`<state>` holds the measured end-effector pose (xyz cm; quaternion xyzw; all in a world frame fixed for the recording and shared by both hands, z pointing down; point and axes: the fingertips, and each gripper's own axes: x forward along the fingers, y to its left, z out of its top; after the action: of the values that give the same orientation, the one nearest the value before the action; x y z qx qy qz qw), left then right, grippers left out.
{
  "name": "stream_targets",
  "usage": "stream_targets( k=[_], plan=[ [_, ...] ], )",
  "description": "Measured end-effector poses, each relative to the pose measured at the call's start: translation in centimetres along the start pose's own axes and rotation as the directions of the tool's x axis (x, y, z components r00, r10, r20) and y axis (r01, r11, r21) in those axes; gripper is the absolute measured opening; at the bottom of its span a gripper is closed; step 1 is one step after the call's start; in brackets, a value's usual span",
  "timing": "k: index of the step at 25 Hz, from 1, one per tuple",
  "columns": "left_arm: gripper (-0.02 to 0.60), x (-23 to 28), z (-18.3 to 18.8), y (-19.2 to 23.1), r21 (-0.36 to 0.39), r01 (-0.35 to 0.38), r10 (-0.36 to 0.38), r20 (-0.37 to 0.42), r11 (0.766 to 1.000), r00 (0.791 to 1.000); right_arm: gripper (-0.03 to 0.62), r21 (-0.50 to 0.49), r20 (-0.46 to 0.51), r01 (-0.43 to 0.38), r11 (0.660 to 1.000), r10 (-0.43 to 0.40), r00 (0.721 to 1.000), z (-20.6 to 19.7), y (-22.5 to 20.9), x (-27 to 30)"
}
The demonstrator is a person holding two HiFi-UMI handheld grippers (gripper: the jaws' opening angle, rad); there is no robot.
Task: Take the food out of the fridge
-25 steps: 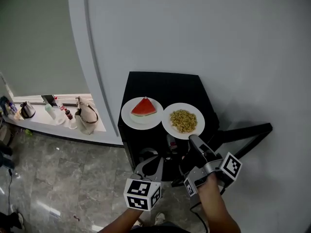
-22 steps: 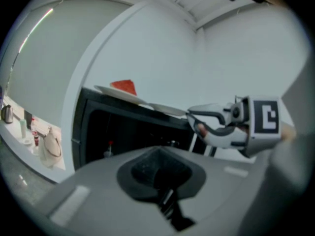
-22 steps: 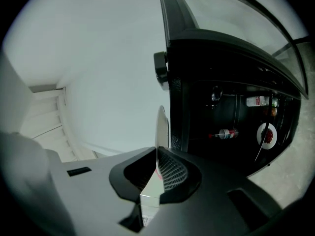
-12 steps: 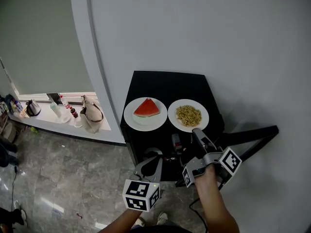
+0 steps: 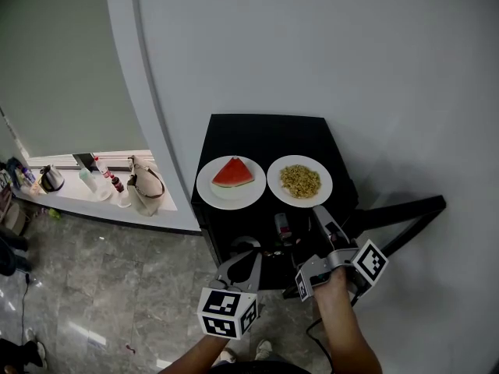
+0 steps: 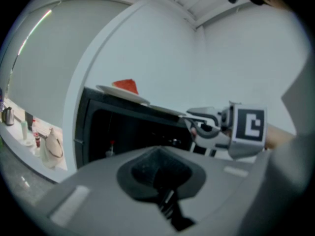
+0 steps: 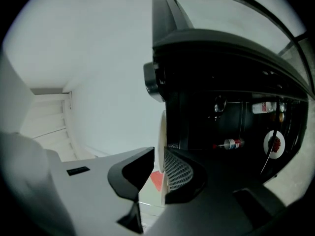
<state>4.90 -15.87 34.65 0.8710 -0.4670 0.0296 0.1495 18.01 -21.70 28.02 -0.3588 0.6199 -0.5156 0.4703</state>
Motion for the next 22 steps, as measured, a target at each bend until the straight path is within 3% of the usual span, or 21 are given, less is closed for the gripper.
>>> stream_targets(
  k=[5,9,11,14,20,22],
  plan=[
    [-0.015,-0.5,-0.1,0.1,-0.005,-0.002,0.002,0.002,1.0,1.0,0.031,-0.22,-0.063,0.031,0.975,-0.046,0.997,-2.1,-1.2,-2.8],
    [-0.015,-1.3,-0.6,0.1,0.016,-0.01,0.01,-0.008,1.0,1.0,0.029,-0.468,-0.147,0.06,0.882,-0.145,0.978,-5.5,-3.2,-4.7],
    [-0.015,-2.0,-0.9,0.2,0.027,-0.014,0.015,-0.012,1.0,1.0,0.028,-0.583,-0.167,0.079,0.808,-0.214,0.962,-7.1,-4.4,-5.9],
    [-0.015,-3.0,-1.3,0.4,0.033,-0.024,0.024,-0.01,0.999,1.0,0.022,-0.734,-0.199,0.037,0.678,-0.268,0.943,-9.4,-5.0,-6.8],
    [-0.015,-4.2,-2.4,0.1,0.059,-0.036,0.036,-0.01,0.998,0.999,0.008,-0.936,-0.211,-0.081,0.343,-0.361,0.908,-12.8,-6.1,-8.5],
    [-0.015,-4.5,-2.7,0.0,0.06,-0.032,0.033,-0.013,0.998,0.999,0.006,-0.951,-0.206,-0.092,0.297,-0.378,0.903,-13.3,-6.5,-8.9]
  ],
)
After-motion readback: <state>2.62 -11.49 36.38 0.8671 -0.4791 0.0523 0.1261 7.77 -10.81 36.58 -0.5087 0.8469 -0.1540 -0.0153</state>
